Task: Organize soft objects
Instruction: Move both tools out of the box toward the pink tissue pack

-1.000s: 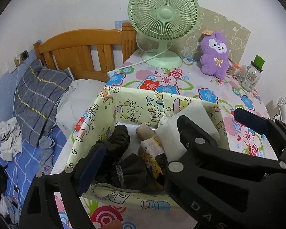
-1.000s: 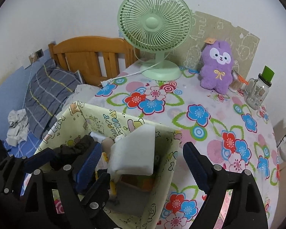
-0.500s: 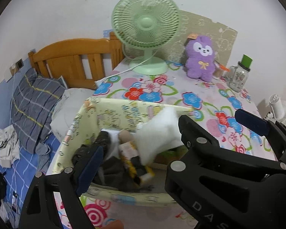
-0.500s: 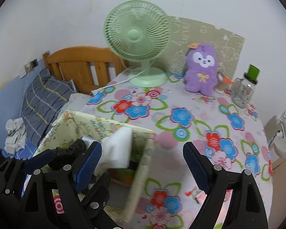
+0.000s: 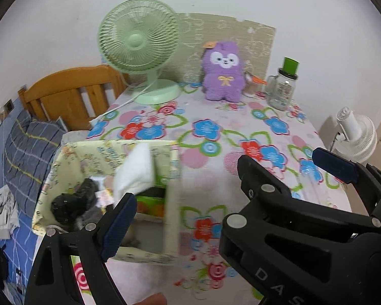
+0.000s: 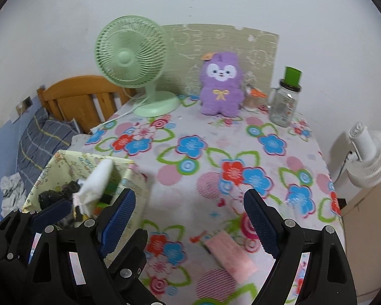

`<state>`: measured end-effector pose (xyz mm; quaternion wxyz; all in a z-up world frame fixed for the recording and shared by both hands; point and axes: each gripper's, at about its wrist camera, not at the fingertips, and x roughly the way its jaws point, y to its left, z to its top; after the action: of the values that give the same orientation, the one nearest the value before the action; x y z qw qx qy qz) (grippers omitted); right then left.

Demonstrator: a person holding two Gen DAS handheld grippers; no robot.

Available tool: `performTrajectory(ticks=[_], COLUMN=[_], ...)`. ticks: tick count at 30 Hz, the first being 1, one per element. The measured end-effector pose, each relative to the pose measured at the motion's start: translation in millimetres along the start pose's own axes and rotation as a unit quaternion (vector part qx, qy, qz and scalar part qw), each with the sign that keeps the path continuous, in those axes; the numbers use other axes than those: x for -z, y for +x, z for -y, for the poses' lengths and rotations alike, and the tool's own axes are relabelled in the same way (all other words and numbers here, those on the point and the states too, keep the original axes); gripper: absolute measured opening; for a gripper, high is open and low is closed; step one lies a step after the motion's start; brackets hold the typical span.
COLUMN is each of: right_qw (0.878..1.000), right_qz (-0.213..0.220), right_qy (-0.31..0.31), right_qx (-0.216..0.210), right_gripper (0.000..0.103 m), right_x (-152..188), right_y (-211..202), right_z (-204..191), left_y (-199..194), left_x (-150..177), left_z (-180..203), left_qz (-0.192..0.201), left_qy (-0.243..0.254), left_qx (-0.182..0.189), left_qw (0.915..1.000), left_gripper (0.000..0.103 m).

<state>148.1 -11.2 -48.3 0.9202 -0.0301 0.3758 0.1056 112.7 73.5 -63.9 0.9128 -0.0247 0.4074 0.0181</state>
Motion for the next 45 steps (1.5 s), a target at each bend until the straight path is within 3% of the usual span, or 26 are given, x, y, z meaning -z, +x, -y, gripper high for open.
performTrajectory(ticks=[9,17,28,39,45], right_qw=[0.999,0.996,0.990,0.986,0.981], right_qz=[-0.021,-0.076,-0.140,-0.168,-0.191], right_qy=[0.026,0.045,0.027,-0.003,-0.007], right_qx=[0.024,0.022,0.001,-0.025,-0.033], right_gripper=[0.089,0.089,0.089,0.089,0.080], right_x=[21,53,87,89,93], right_y=[-5,13,41,65,83], right_z=[59,90,89,72,67], left_y=[8,30,54,68,81], left_x=[8,31,66,74,77], left_z=[55,88,90,70,65], left_qz=[-0.011,-0.050,-0.111,-0.138,-0.158], left_qy=[0.024,0.037,0.024,0.004,0.004], left_qx=[0.025,0.032,0.027,0.013,0.009], left_qw=[0.9993,0.9975,0.9931,0.9903,0.9874], left_gripper=[0.092,0.092,0.092,0.092,0.091])
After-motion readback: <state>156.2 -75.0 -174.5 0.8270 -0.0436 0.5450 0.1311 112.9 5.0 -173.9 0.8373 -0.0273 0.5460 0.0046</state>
